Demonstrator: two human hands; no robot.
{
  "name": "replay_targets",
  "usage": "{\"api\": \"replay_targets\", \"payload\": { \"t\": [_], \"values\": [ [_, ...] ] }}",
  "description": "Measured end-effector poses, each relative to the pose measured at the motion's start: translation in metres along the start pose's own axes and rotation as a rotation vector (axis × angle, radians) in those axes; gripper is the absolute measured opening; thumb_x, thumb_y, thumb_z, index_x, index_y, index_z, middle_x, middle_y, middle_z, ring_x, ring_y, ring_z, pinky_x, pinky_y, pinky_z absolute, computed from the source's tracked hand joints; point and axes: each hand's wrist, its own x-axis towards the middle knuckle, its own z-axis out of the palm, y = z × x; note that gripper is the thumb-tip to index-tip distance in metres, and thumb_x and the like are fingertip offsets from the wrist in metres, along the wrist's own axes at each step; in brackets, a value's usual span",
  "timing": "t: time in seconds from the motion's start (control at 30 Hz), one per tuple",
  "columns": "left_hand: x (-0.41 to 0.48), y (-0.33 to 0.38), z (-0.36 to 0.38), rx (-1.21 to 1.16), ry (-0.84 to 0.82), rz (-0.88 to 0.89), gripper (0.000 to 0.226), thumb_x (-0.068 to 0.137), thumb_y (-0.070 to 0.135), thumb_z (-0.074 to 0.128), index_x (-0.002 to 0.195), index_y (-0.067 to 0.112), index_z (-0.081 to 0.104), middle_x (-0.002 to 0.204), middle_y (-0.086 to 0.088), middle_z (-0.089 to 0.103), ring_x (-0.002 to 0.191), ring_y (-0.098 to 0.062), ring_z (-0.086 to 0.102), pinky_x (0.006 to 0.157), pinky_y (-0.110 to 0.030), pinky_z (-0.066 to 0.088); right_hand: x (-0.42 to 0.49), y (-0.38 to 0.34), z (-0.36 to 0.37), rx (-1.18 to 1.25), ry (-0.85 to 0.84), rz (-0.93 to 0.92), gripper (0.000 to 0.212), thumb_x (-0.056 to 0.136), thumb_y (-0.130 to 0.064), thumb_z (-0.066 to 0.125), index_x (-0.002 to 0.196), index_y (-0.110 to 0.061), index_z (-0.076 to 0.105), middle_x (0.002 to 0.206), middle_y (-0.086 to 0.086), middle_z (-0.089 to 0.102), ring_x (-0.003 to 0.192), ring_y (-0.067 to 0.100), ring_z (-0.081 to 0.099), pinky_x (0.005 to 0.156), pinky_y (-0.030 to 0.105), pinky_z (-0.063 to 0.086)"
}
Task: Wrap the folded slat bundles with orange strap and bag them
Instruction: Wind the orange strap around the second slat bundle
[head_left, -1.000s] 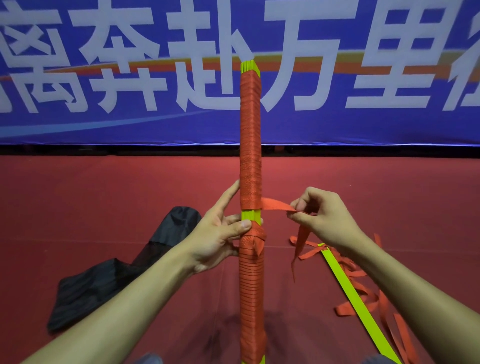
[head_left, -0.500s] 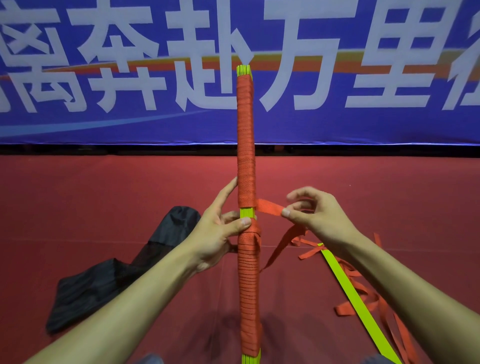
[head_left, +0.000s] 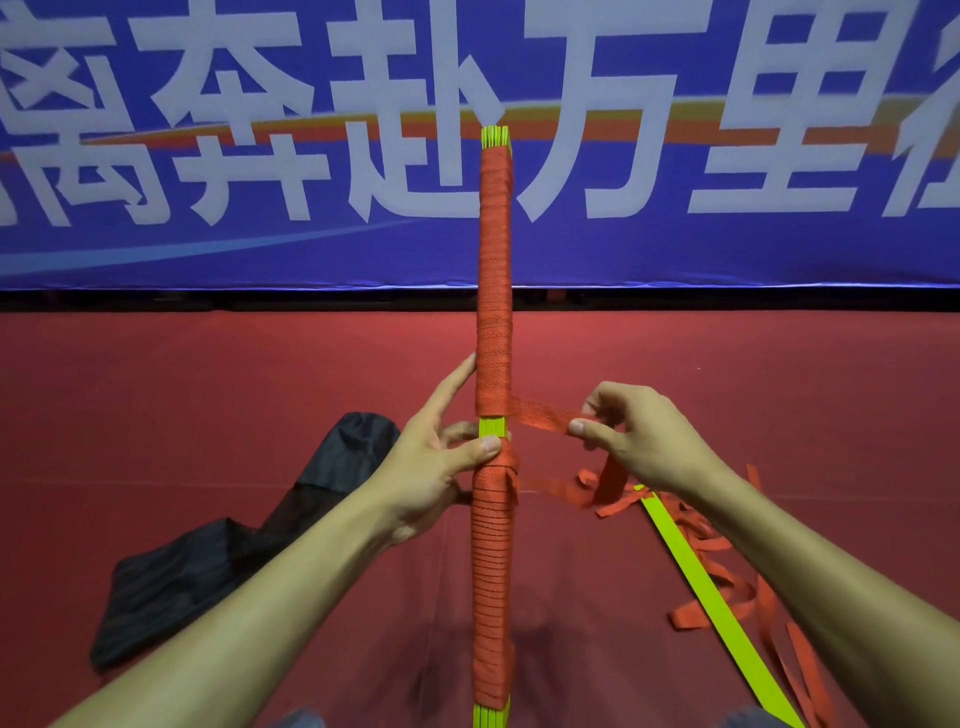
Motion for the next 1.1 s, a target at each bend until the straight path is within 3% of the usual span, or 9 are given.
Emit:
{"api": "replay_targets", "payload": {
  "t": [0.17, 0.33, 0.5, 0.6, 0.7, 0.77, 0.87, 1.0, 1.1],
  "values": [
    [0.002, -0.002, 0.000, 0.025, 0.024, -0.002, 0.081, 0.088, -0.006, 0.063, 0.137, 0.057, 0.044, 0.092, -0.016, 0.062, 0.077, -0.023, 0.065, 0.061, -0.037, 0.055, -0.004, -0.005, 0.004, 0.076, -0.005, -0.002, 0.022, 0.085, -0.021, 0.075, 0.071, -0.014, 0.059, 0.059, -0.001, 0.070, 0.055, 0.010, 0.063, 0.059, 0.027, 0.046],
    [0.003, -0.003, 0.005, 0.100, 0.073, 0.013, 0.084, 0.092, -0.007, 0.062, 0.140, 0.057, 0.041, 0.087, -0.012, 0.063, 0.078, -0.027, 0.064, 0.062, -0.036, 0.053, -0.004, -0.015, 0.011, 0.361, 0.096, 0.054, 0.032, 0.083, -0.015, 0.072, 0.065, -0.014, 0.046, 0.053, 0.003, 0.051, 0.049, 0.020, 0.051, 0.055, 0.034, 0.041],
    [0.006, -0.002, 0.019, 0.155, 0.111, 0.045, 0.082, 0.090, -0.010, 0.064, 0.141, 0.052, 0.043, 0.088, -0.011, 0.064, 0.076, -0.032, 0.066, 0.074, -0.058, 0.059, -0.006, -0.028, 0.024, 0.360, 0.091, 0.016, 0.055, 0.066, -0.058, 0.071, 0.058, -0.015, 0.036, 0.051, -0.007, 0.030, 0.052, 0.016, 0.032, 0.051, 0.043, 0.041],
    [0.008, -0.003, 0.026, 0.164, 0.127, 0.066, 0.080, 0.089, -0.013, 0.062, 0.142, 0.044, 0.044, 0.082, -0.010, 0.064, 0.070, -0.028, 0.067, 0.070, -0.049, 0.061, -0.006, -0.035, 0.026, 0.373, 0.129, 0.020, 0.057, 0.062, -0.062, 0.070, 0.053, -0.018, 0.035, 0.050, -0.004, 0.031, 0.050, 0.016, 0.032, 0.050, 0.036, 0.035],
    [0.010, -0.004, 0.031, 0.177, 0.142, 0.083, 0.077, 0.088, -0.011, 0.064, 0.137, 0.045, 0.044, 0.080, -0.011, 0.065, 0.066, -0.029, 0.067, 0.064, -0.040, 0.061, -0.006, -0.038, 0.028, 0.447, 0.154, 0.040, 0.055, 0.069, -0.050, 0.078, 0.054, -0.018, 0.036, 0.050, 0.003, 0.039, 0.046, 0.022, 0.039, 0.049, 0.035, 0.035],
    [0.012, -0.004, 0.033, 0.163, 0.141, 0.082, 0.078, 0.088, -0.010, 0.066, 0.134, 0.048, 0.043, 0.085, -0.017, 0.066, 0.068, -0.035, 0.068, 0.068, -0.048, 0.062, -0.008, -0.038, 0.028, 0.524, 0.167, 0.060, 0.052, 0.075, -0.039, 0.081, 0.055, -0.017, 0.038, 0.046, 0.004, 0.044, 0.040, 0.030, 0.047, 0.041, 0.033, 0.038],
    [0.012, -0.005, 0.034, 0.138, 0.149, 0.063, 0.083, 0.083, -0.009, 0.072, 0.139, 0.043, 0.039, 0.105, -0.031, 0.064, 0.078, -0.036, 0.068, 0.077, -0.059, 0.059, -0.009, -0.041, 0.028, 0.615, 0.181, 0.088, 0.048, 0.080, -0.026, 0.079, 0.057, -0.011, 0.039, 0.043, 0.002, 0.043, 0.036, 0.021, 0.046, 0.035, 0.025, 0.036],
    [0.013, -0.007, 0.032, 0.097, 0.141, 0.018, 0.069, 0.077, -0.014, 0.075, 0.132, 0.019, 0.051, 0.112, -0.027, 0.065, 0.080, -0.034, 0.072, 0.068, -0.045, 0.062, -0.008, -0.038, 0.028, 0.544, 0.194, 0.040, 0.052, 0.078, -0.023, 0.080, 0.053, -0.018, 0.035, 0.053, 0.005, 0.041, 0.050, 0.015, 0.036, 0.050, 0.031, 0.033],
    [0.014, -0.005, 0.027, 0.050, 0.006, 0.022, 0.056, 0.073, -0.011, 0.078, 0.121, 0.012, 0.060, 0.112, -0.027, 0.065, 0.081, -0.040, 0.071, 0.067, -0.040, 0.060, -0.009, -0.041, 0.025, 0.598, 0.191, 0.040, 0.051, 0.080, -0.016, 0.079, 0.055, -0.016, 0.034, 0.054, 0.007, 0.040, 0.044, 0.015, 0.036, 0.047, 0.027, 0.035]
  ]
}}
